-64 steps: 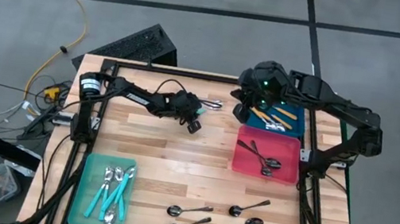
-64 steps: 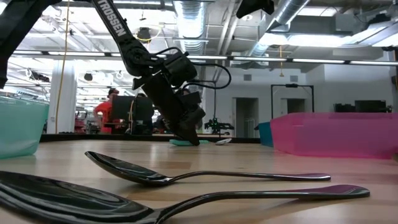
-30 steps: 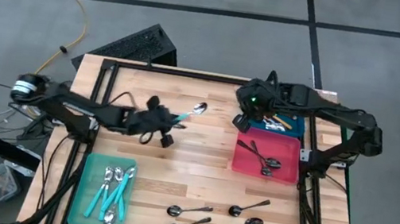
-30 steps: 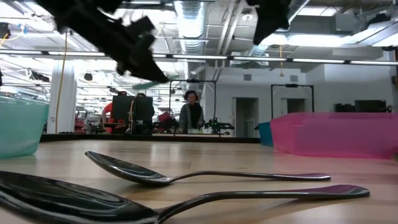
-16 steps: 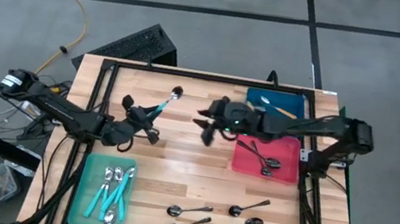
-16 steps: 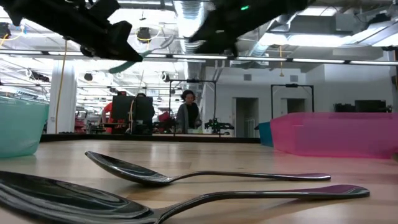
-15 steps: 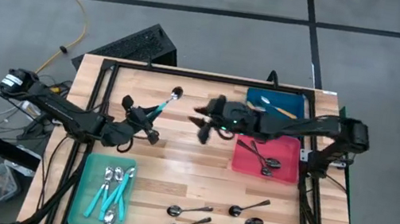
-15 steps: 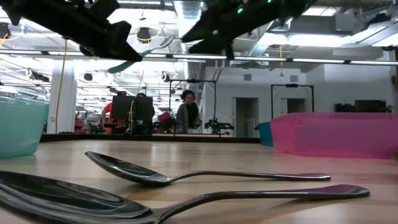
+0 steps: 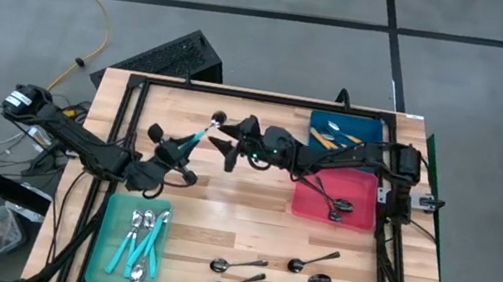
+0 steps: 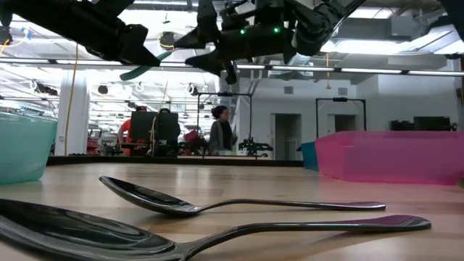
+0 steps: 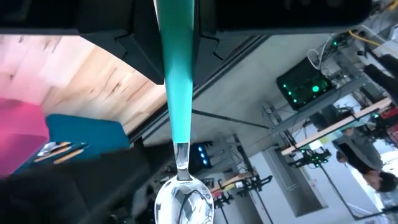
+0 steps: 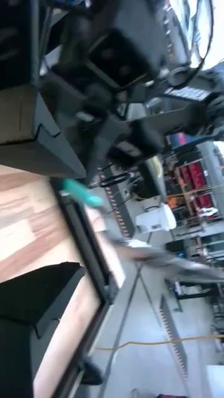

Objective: Sort silverware by color (type)
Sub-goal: Put the blue spoon into the skyblue bin

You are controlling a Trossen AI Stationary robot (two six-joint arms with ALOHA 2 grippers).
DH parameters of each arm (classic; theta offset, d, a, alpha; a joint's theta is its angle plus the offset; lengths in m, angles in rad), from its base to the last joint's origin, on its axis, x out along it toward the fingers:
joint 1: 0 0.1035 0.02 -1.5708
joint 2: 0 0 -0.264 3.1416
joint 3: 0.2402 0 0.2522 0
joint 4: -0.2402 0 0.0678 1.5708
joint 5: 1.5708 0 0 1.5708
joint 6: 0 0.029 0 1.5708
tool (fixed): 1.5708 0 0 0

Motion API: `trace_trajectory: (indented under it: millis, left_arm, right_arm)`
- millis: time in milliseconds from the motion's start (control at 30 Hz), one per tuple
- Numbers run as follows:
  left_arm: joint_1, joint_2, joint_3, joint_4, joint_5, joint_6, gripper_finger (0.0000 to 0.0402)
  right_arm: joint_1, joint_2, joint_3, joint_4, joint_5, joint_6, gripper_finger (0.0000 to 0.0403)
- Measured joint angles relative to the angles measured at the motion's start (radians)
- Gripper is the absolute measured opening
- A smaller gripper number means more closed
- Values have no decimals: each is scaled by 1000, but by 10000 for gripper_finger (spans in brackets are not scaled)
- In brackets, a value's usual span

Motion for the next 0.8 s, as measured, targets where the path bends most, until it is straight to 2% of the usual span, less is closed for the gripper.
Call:
trace_trajectory:
  millis: [267,333,467,633,733,800]
  left_arm:
    - [-4,0,0,-11,2,-9,39]
    - [-4,0,0,-12,6,-9,39]
    - [-4,0,0,-14,6,-10,39]
    - [-2,0,0,-24,17,-9,39]
    - [-2,0,0,-20,41,-11,39]
    - [2,0,0,-26,63,5,53]
  right_arm:
    - [-27,-1,53,5,10,-2,253]
    - [-32,-1,54,5,46,15,242]
    - [-42,-1,54,-18,73,61,182]
    - [-55,-1,54,-45,3,86,42]
    - [-56,-4,55,-46,-20,66,34]
    - [-55,-4,55,-56,-20,69,34]
